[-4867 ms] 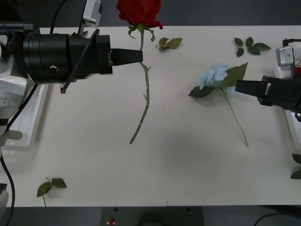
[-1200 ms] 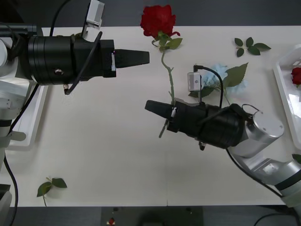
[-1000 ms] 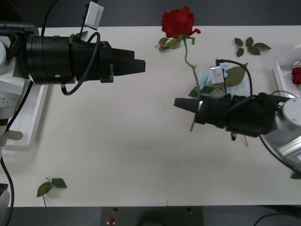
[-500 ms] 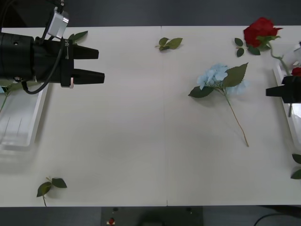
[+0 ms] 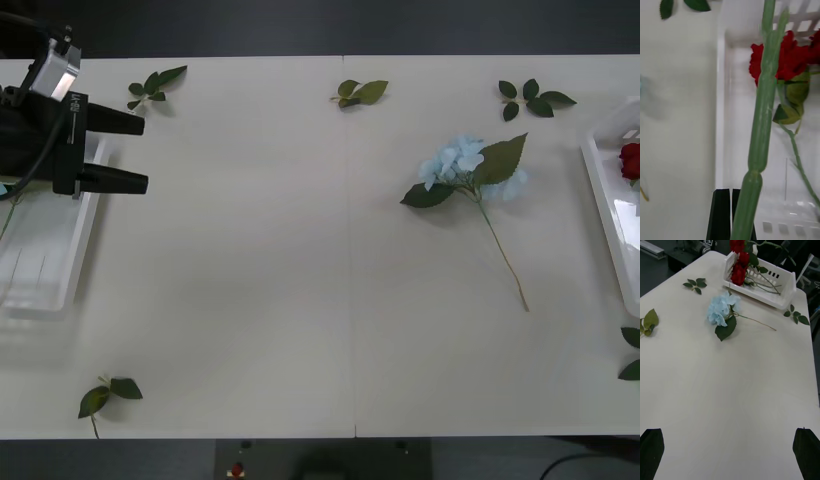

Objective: Put the red flowers into the right box and the blue flowers into the left box

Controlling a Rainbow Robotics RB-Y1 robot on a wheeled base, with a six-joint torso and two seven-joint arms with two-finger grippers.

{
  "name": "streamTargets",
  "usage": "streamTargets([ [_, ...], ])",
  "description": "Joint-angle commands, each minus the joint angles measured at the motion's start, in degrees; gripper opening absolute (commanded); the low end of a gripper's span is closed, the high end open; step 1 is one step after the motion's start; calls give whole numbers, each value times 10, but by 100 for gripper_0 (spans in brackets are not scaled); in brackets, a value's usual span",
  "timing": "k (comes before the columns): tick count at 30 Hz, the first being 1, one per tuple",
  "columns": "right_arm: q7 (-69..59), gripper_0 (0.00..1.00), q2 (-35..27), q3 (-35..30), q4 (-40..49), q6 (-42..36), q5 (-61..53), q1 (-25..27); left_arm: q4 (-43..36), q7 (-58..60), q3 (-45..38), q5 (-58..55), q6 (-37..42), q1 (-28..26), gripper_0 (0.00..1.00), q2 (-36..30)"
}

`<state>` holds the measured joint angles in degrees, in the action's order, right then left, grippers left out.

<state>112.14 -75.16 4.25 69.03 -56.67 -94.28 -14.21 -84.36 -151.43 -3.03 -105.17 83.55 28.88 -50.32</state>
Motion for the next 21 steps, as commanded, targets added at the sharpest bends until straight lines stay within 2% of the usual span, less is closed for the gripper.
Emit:
streamTargets([
  [1, 56, 0, 1, -3, -45, 17, 18, -7, 14, -36, 17, -37, 1, -3, 100, -50],
  [10, 61, 0, 27, -3, -102, 55, 82, -6, 27, -36, 18, -64, 2, -3, 100, -71],
  [21, 58, 0, 75, -2, -162, 146, 132, -7, 37, -36, 17, -60, 2, -4, 100, -83],
])
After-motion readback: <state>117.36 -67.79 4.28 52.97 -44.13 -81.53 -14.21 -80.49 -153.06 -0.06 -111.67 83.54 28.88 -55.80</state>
